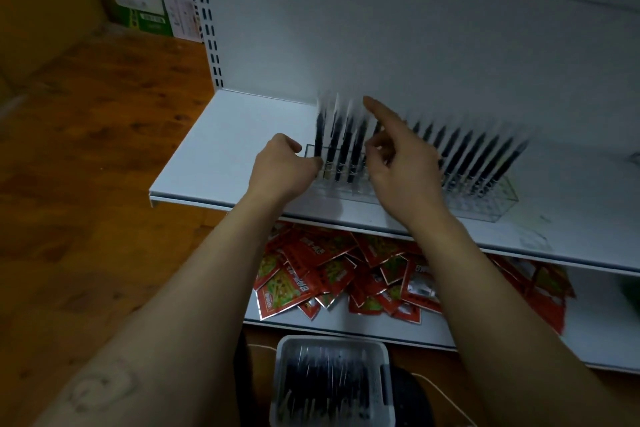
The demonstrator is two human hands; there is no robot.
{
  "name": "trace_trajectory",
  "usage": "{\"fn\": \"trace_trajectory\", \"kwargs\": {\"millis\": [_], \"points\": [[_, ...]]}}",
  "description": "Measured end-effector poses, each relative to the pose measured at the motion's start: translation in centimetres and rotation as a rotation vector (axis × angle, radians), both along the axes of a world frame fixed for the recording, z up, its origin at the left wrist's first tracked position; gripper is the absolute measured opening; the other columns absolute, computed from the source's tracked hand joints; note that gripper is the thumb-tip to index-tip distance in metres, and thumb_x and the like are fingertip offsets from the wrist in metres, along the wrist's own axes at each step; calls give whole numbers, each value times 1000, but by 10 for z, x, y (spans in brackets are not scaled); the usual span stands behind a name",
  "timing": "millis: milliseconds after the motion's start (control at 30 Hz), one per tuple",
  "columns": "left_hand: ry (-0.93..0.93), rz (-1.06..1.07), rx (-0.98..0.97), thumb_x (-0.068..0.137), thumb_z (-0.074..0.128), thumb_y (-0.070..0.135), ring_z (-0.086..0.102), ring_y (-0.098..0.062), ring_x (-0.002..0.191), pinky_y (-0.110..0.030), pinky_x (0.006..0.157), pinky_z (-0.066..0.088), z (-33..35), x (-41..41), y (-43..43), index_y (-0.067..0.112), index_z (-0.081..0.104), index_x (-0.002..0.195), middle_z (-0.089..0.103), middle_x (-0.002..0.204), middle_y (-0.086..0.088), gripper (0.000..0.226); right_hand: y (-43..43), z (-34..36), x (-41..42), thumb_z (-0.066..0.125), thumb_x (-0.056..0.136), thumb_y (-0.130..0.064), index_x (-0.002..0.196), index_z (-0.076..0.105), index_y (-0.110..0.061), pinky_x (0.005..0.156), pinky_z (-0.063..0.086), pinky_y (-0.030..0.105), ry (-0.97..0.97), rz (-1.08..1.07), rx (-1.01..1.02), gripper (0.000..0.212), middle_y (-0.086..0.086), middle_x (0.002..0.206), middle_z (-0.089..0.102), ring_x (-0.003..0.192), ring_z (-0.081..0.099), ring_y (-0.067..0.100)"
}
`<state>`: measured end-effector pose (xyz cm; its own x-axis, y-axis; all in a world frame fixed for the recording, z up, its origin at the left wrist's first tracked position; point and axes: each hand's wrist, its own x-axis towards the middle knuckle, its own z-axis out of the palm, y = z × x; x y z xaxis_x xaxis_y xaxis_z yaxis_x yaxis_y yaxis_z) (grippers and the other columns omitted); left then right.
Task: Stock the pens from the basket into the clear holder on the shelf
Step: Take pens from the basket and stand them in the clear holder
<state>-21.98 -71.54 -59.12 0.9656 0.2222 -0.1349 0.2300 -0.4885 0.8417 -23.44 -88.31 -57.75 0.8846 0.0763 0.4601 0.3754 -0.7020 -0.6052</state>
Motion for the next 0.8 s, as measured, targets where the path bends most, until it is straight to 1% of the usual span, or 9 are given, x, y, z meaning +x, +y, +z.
{"fn": "trace_trajectory", "kwargs": {"millis": [67, 167, 267, 333, 400, 500, 667, 733, 800], "points": [[-26, -12, 102, 86, 66, 40, 54, -25, 113, -36, 91, 47, 1, -4, -1, 13, 48, 129, 56, 127, -7, 53, -2, 2, -6, 53, 94, -12, 144, 32, -46, 73, 50, 23, 45, 11, -4, 64, -7, 95, 59, 73, 56, 6], [-82, -3, 221, 83, 67, 48, 55, -25, 112, -37, 88, 47, 2, -16, -1, 12, 46, 127, 55, 126, -6, 60, -8, 2, -22, 54, 94, -14, 145, 28, -48, 68, 47, 17, 53, -7, 52, 67, -8, 94, 59, 66, 54, 6], [-121, 9, 239, 82, 68, 51, 56, -24, 103, -37, 81, 48, 2, -33, -1, 13, 46, 118, 56, 117, -5, 57, -13, -1, -43, 56, 94, -17, 141, 43, -36, 67, 44, 13, 88, -28, 81, 52, -18, 87, 55, 67, 53, 1], [-145, -20, 254, 83, 67, 49, 56, -23, 95, -35, 76, 47, 2, -49, -3, 16, 46, 109, 56, 108, -3, 47, -17, -10, -59, 57, 94, -19, 122, 61, -24, 65, 42, 20, 111, -40, 47, 29, -19, 79, 53, 68, 50, -2], [-149, -54, 268, 85, 66, 45, 57, -22, 88, -35, 72, 48, 0, -67, -7, 18, 46, 101, 57, 99, -2, 37, -22, -24, -75, 59, 93, -22, 101, 67, -23, 63, 45, 24, 218, -39, -8, 11, -17, 75, 56, 66, 53, 1], [-122, -111, 295, 85, 66, 43, 59, -17, 81, -37, 72, 53, -9, -91, -17, 21, 49, 97, 59, 92, 3, 30, -30, -55, -103, 60, 91, -24, 88, 68, -27, 58, 48, 27, 486, -7, -101, 9, -14, 65, 58, 55, 53, 4], [-26, -177, 327, 85, 66, 40, 59, -17, 81, -31, 65, 46, -40, -124, -35, 23, 52, 94, 62, 88, 5, 24, -38, -118, -136, 58, 90, -22, 83, 68, -21, 75, 56, 40, 742, 11, -105, 12, -1, 75, 68, 73, 65, 20], [28, -223, 353, 86, 65, 38, 58, -16, 83, -28, 59, 37, -56, -135, -39, 22, 54, 97, 63, 92, 5, 23, -40, -138, -146, 59, 90, -20, 86, 69, -20, 75, 56, 39, 827, 29, -65, 11, 0, 74, 66, 74, 64, 22], [91, -264, 355, 86, 66, 36, 58, -17, 86, -27, 60, 36, -72, -142, -40, 19, 55, 99, 64, 95, 2, 24, -45, -157, -155, 58, 91, -19, 91, 70, -19, 70, 53, 34, 916, 31, -41, 12, 1, 79, 66, 71, 60, 19]]}}
